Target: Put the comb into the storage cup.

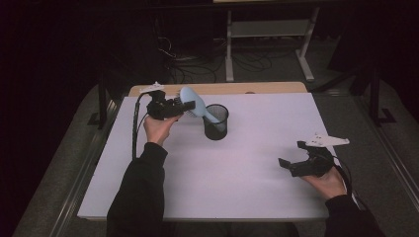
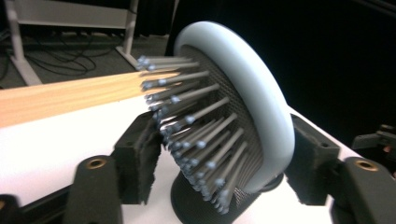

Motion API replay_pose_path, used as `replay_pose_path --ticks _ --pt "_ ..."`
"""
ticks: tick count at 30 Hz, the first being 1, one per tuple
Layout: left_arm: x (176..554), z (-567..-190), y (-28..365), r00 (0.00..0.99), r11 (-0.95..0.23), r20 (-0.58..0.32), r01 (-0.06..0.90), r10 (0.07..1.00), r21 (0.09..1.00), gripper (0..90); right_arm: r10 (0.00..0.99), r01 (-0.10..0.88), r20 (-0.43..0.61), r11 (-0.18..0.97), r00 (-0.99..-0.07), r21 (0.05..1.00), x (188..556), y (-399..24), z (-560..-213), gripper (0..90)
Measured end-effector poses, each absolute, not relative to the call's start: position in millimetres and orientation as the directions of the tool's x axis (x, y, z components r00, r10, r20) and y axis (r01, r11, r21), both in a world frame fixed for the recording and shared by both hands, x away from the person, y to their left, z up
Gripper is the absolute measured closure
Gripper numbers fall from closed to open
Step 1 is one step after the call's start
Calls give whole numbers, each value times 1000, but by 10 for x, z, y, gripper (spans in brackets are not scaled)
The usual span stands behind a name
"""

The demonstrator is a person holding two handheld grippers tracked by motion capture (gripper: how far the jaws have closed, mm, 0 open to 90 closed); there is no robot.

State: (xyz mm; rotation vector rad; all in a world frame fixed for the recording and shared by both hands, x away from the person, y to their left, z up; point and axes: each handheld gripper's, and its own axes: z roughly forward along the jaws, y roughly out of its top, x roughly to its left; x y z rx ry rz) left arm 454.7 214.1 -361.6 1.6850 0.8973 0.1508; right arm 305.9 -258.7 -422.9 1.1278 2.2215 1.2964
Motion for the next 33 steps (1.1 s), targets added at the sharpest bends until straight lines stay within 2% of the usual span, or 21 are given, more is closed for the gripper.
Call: replay_pose_path --ticks 10,21,33 --pt "4450 -3522 2197 700 -44 -306 434 646 900 189 767 466 101 273 -633 842 3060 -2590 -4229 0" --pt "4380 -3487 2287 691 -90 -296 463 660 882 1 767 467 100 276 -634 840 3063 -2588 -4233 0" --pt "4266 -3466 2447 695 -117 -252 437 674 892 0 766 465 98 279 -636 840 3063 -2584 -4236 0"
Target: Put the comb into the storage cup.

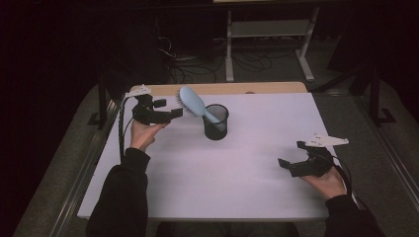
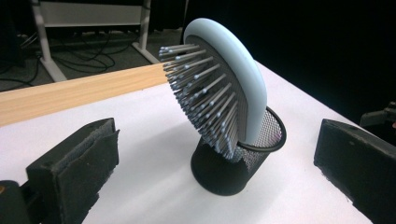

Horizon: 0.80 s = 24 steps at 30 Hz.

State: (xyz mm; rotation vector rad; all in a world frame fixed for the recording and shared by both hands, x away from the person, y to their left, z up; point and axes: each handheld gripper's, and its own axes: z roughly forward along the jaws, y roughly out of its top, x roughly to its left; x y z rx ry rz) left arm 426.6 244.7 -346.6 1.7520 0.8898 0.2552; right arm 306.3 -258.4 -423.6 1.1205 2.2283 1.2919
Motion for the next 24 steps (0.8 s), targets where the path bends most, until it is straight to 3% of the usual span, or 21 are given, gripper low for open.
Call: replay_pose_path --ticks 24 --pt "4000 -3509 2732 677 -139 -231 445 699 885 0 764 459 95 279 -638 843 3061 -2583 -4230 0"
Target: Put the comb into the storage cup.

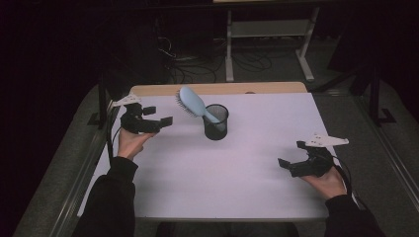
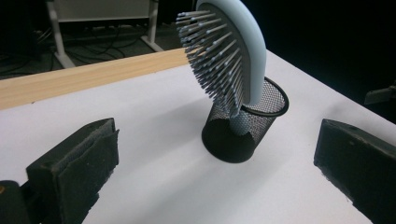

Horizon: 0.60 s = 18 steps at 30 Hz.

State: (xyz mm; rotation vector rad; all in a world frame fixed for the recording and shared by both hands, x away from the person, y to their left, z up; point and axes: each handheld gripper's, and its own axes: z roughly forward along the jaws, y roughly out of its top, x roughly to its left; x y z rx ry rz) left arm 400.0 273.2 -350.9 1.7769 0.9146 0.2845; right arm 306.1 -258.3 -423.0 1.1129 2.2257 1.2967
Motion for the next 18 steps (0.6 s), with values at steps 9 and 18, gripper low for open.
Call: replay_pose_path --ticks 9,18 --pt "3858 -3567 2864 667 -113 -244 445 704 888 0 761 460 95 283 -641 841 3063 -2575 -4235 0" --pt "3703 -3624 2998 659 -89 -251 437 709 895 0 760 462 93 288 -643 839 3076 -2574 -4245 0"
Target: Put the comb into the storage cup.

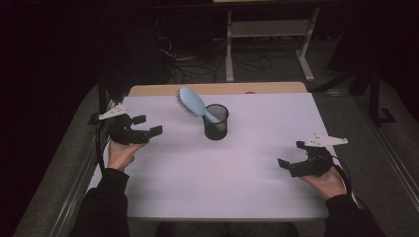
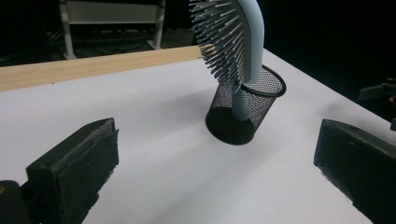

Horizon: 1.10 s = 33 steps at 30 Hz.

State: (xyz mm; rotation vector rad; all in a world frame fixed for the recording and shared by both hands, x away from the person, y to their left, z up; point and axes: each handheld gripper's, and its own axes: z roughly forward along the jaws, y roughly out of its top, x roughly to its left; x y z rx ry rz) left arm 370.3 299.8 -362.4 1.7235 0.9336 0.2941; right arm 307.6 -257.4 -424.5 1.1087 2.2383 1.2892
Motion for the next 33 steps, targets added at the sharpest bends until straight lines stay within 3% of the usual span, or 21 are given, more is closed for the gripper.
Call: replay_pose_path --ticks 10,17,33 --pt "3549 -3742 3101 648 -77 -250 432 719 899 0 759 464 97 287 -644 838 3081 -2577 -4249 0" --pt "3423 -3825 3156 634 -86 -201 391 747 916 0 757 465 99 286 -645 838 3083 -2580 -4249 0" --pt "3217 -4065 3342 595 -43 -211 384 776 922 2 756 467 101 288 -646 836 3083 -2580 -4254 0"
